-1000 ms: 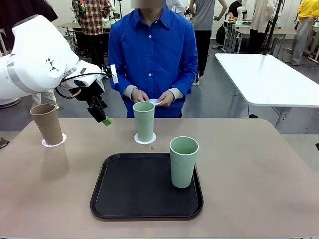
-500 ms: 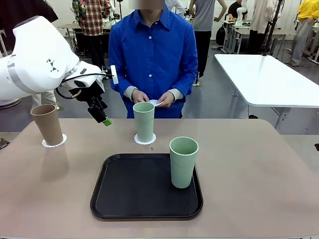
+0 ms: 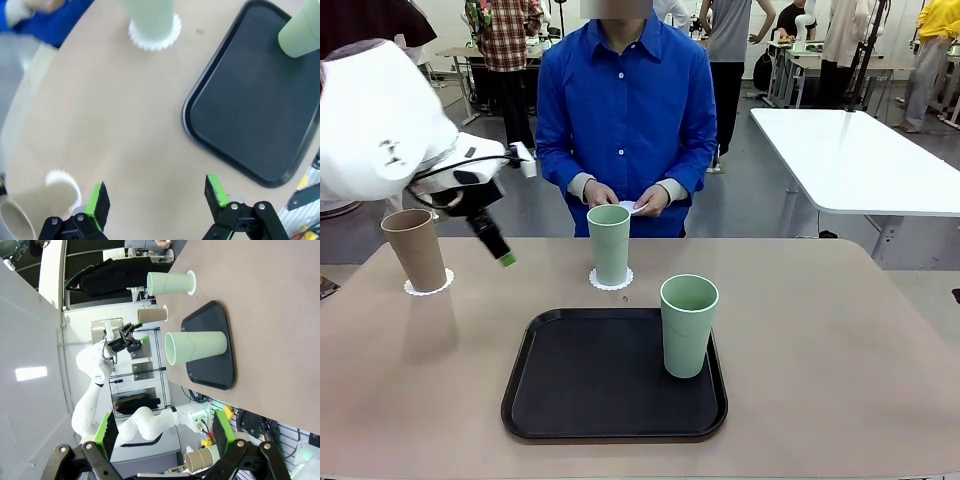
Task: Place coasters on the table and set cups on them.
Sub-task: Take one Reusable plastic cup from the Flat Tray and place it on a coaster set by the human.
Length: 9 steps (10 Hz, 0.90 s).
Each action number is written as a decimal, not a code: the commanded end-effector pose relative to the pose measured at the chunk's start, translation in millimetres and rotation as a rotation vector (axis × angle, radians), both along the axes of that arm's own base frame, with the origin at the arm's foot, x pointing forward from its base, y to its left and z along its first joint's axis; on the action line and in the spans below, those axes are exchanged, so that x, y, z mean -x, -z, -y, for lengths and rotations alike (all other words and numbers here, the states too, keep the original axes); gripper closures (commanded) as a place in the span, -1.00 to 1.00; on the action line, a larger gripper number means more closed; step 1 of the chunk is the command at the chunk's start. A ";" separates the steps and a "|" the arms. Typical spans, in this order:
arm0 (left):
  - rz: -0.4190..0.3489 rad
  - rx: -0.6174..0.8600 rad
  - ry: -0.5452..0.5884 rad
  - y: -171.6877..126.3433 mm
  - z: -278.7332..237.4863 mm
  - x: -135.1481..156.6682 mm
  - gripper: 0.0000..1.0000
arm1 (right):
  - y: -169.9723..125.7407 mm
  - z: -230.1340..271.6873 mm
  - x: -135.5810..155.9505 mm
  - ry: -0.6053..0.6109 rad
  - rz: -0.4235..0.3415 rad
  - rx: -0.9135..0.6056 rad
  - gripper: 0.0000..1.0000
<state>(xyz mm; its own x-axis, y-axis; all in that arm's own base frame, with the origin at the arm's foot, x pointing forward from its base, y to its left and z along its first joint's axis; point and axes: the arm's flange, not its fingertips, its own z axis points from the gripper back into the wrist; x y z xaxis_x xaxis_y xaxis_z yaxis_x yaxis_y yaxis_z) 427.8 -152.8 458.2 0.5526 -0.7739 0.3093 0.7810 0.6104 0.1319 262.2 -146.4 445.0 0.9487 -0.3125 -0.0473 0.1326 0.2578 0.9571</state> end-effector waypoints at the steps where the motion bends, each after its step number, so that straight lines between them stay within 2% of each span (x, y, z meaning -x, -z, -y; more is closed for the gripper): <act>1: -0.077 0.020 -0.138 -49.3 -24.4 35.1 -1.00 | -0.6 -0.9 -0.5 0.001 0.015 -0.018 -1.00; 2: -0.058 0.042 -0.194 -54.7 -45.0 51.4 -1.00 | -0.6 -0.9 -0.5 0.001 0.015 -0.018 -1.00; 4: -0.107 0.095 -0.275 -54.3 -76.9 57.5 -1.00 | -0.6 -0.9 -0.5 0.001 0.015 -0.018 -1.00; 5: -0.163 0.084 -0.279 -57.1 -81.8 51.3 -1.00 | -0.6 -0.9 -0.5 0.001 0.015 -0.018 -1.00; 6: -0.166 0.077 -0.284 -50.2 -83.1 52.4 -1.00 | -0.6 -0.9 -0.5 0.001 0.015 -0.018 -1.00; 7: -0.122 0.090 -0.253 -62.8 -84.5 59.9 -1.00 | -0.6 -0.9 -0.5 0.001 0.015 -0.018 -1.00; 9: -0.147 0.091 -0.263 -56.6 -89.3 57.6 -1.00 | -0.6 -0.9 -0.5 0.001 0.015 -0.018 -1.00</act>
<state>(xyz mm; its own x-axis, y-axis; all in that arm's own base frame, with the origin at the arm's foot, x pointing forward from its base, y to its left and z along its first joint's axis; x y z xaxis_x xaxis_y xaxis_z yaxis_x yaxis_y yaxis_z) 369.5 -65.1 517.0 0.7699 -0.5747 0.2774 0.6054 0.7952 -0.0328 262.2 -146.4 445.0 0.9487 -0.3125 -0.0474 0.1328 0.2578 0.9570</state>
